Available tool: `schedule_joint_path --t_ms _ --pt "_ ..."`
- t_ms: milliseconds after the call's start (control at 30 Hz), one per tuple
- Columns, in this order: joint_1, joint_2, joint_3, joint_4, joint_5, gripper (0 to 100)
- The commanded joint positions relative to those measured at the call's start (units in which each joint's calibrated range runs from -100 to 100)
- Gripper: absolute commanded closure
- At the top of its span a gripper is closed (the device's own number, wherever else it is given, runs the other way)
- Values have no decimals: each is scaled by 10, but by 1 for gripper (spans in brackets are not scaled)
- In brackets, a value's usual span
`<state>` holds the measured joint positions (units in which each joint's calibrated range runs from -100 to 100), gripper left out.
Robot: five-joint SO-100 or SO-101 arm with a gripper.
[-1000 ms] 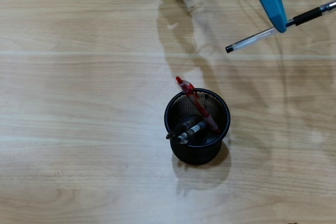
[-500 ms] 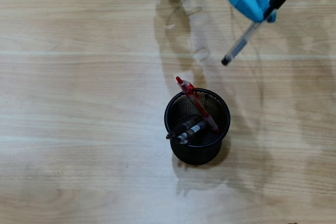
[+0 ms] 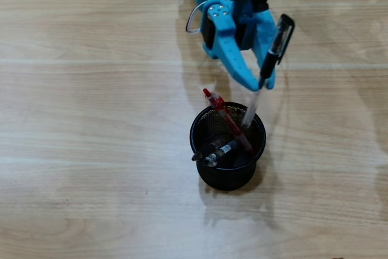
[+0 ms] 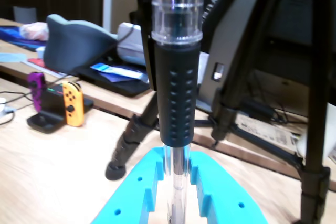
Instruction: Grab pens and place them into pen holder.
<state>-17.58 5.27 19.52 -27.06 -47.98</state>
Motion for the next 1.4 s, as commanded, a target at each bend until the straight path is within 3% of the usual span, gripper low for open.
schedule_joint_path --t_ms 0,267,467,733,900,1067,1167,1367 --pt "17 -35 24 -41 -2 98" --pt "27 -29 31 -42 -16 97" --pt "24 -29 36 -36 -42 88" --pt "24 -36 42 -34 -40 88" --pt "23 -70 76 -34 9 98" --pt "24 -143 158 -31 42 98" --pt "27 -199 194 41 60 98" --pt "29 -321 197 309 124 98"
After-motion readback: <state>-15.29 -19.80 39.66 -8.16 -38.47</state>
